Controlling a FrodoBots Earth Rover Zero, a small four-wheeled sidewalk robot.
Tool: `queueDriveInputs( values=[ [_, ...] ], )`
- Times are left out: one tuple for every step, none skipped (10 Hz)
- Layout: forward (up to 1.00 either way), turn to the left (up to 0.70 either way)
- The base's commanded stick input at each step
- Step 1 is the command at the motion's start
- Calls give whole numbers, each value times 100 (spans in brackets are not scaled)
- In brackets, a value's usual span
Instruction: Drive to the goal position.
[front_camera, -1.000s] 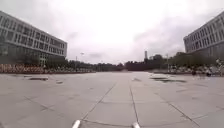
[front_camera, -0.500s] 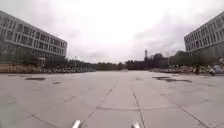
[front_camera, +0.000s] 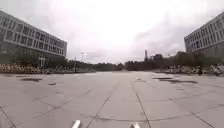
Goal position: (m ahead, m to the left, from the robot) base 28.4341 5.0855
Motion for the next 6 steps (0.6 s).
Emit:
queueDriveInputs(
  values=[
    [70, 0],
    [70, 0],
    [70, 0],
    [70, 0],
    [70, 0],
    [70, 0]
  ],
)
